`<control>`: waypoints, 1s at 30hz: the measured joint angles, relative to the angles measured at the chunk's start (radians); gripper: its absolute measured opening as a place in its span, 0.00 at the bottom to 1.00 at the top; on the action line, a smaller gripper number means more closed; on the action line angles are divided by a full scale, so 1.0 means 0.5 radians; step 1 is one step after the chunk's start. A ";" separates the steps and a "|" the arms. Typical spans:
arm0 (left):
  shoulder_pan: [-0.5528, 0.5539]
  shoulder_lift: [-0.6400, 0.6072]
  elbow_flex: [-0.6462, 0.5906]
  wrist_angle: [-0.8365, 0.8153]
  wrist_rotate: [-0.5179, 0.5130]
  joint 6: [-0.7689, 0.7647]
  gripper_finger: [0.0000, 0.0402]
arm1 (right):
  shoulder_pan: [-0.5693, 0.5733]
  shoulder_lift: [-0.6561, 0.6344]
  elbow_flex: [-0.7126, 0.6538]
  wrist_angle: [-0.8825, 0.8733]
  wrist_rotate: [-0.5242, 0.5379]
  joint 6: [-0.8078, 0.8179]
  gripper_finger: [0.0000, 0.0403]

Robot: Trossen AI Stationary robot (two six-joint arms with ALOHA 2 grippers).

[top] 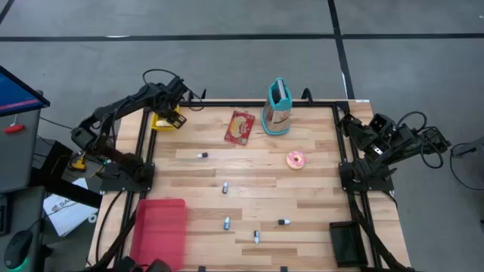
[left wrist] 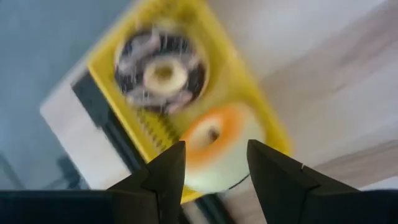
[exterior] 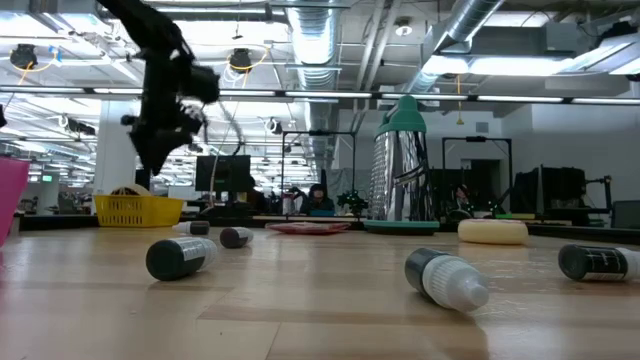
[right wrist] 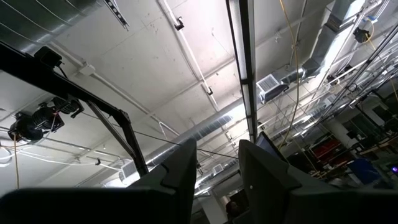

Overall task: Pick & Place Food Item
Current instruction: Put the pink donut into the yellow basket

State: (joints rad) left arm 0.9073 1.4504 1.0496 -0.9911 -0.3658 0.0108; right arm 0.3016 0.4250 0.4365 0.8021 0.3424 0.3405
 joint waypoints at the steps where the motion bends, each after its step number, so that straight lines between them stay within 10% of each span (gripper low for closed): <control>1: -0.033 -0.039 0.016 0.023 0.037 0.000 0.41 | 0.000 0.000 0.000 0.000 0.000 0.000 0.28; 8: -0.502 -0.325 0.051 0.382 0.831 0.011 0.41 | -0.007 0.000 0.000 0.001 0.002 -0.016 0.28; 15: -1.092 -0.323 0.050 0.684 0.686 -0.001 0.48 | 0.032 0.000 0.022 -0.205 -0.042 0.006 0.28; 25: -1.205 -0.379 0.048 0.696 0.437 -0.158 0.60 | -0.038 0.626 1.213 -3.217 0.102 0.429 0.28; 30: -1.193 -0.410 0.048 0.740 0.413 -0.197 0.62 | -0.346 0.983 1.445 -4.038 0.081 0.816 0.28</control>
State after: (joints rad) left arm 0.3107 1.2456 1.0737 -0.6211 -0.1594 -0.0875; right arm 0.1284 0.9164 1.1589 -1.2172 0.3830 0.7487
